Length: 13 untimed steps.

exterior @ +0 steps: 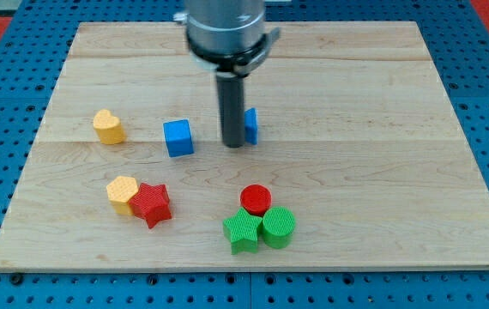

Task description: Push the blue blocks above the green blocks and the red circle

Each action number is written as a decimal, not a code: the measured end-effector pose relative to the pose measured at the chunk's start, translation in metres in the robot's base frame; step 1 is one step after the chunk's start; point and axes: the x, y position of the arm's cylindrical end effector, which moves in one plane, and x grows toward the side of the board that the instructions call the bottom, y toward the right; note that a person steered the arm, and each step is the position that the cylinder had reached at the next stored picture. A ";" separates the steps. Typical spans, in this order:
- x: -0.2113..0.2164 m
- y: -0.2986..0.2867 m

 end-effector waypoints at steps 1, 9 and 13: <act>0.001 -0.015; -0.001 -0.060; 0.037 -0.017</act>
